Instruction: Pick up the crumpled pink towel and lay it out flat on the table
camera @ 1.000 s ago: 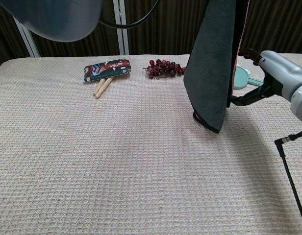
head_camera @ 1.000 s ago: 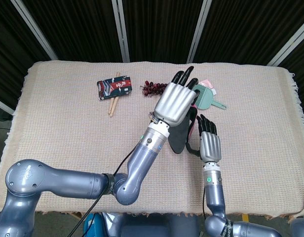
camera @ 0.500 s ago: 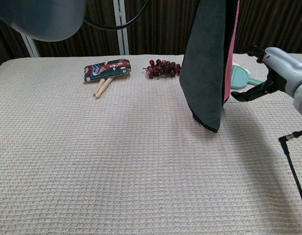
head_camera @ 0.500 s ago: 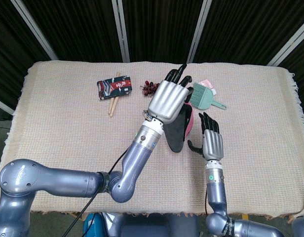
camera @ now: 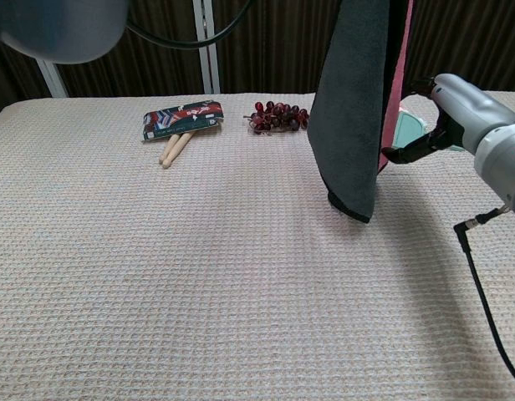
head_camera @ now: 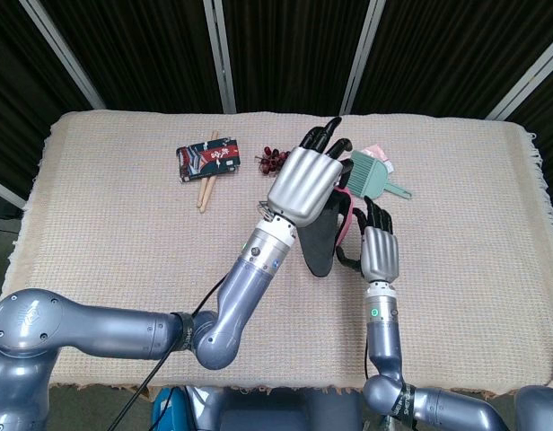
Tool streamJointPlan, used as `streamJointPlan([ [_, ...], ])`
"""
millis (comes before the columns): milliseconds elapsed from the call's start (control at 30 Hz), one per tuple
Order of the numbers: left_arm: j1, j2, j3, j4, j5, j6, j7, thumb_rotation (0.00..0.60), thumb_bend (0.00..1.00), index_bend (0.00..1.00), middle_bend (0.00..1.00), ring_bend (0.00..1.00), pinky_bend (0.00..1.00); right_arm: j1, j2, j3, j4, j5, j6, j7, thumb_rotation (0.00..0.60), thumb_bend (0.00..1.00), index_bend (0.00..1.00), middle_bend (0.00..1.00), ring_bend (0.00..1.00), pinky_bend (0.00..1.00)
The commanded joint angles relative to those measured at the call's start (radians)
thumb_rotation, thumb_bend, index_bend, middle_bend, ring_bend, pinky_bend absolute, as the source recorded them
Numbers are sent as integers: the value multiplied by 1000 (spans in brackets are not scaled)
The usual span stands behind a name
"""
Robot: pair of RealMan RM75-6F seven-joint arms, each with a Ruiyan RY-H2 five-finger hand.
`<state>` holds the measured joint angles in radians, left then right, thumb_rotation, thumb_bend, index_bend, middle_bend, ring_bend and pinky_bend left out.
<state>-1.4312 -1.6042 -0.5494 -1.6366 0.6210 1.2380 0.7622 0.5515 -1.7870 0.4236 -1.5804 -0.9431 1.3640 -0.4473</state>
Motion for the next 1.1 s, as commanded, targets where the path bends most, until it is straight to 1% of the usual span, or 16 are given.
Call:
streamJointPlan([
  [33, 20, 24, 13, -15, 14, -4, -11, 600, 462, 661, 260, 40, 149, 7, 8, 19, 30, -13, 8, 21, 600, 288, 342, 8, 0, 0],
  [167, 46, 41, 8, -29, 11, -7, -49, 600, 462, 664, 262, 40, 149, 8, 22, 31, 43, -22, 13, 34, 600, 292, 428, 59, 20, 0],
  [200, 50, 44, 7, -31, 8, -7, -56, 600, 462, 665, 262, 40, 149, 9, 24, 32, 46, -25, 16, 35, 600, 301, 436, 65, 24, 0],
  [367, 72, 66, 24, -29, 21, -13, -69, 600, 462, 666, 264, 40, 149, 3, 36, 27, 37, -40, 30, 50, 600, 398, 481, 82, 33, 0],
  [500, 88, 74, 33, -20, 19, -15, -83, 600, 461, 667, 266, 40, 149, -6, 51, 25, 11, -51, 45, 58, 600, 446, 521, 100, 39, 0],
  [633, 101, 83, 43, -13, 21, -20, -92, 600, 462, 667, 267, 40, 149, -14, 62, 23, -7, -69, 66, 66, 600, 470, 531, 113, 47, 0],
  [867, 125, 98, 50, -13, 25, -23, -113, 600, 462, 668, 268, 40, 149, -24, 74, 15, -26, -84, 83, 75, 600, 471, 549, 124, 54, 0],
  [1033, 139, 108, 55, -21, 34, -28, -129, 600, 462, 668, 269, 40, 149, -25, 72, 2, -29, -84, 81, 70, 600, 471, 543, 124, 54, 0],
  [1067, 108, 22, 79, -3, 35, -1, -106, 600, 462, 668, 269, 40, 149, -28, 73, -7, -34, -82, 77, 69, 600, 471, 522, 124, 54, 0],
  [1100, 133, 83, 37, 19, 32, 9, -129, 600, 461, 668, 270, 40, 149, -30, 73, -12, -38, -85, 76, 70, 600, 471, 496, 123, 54, 0],
])
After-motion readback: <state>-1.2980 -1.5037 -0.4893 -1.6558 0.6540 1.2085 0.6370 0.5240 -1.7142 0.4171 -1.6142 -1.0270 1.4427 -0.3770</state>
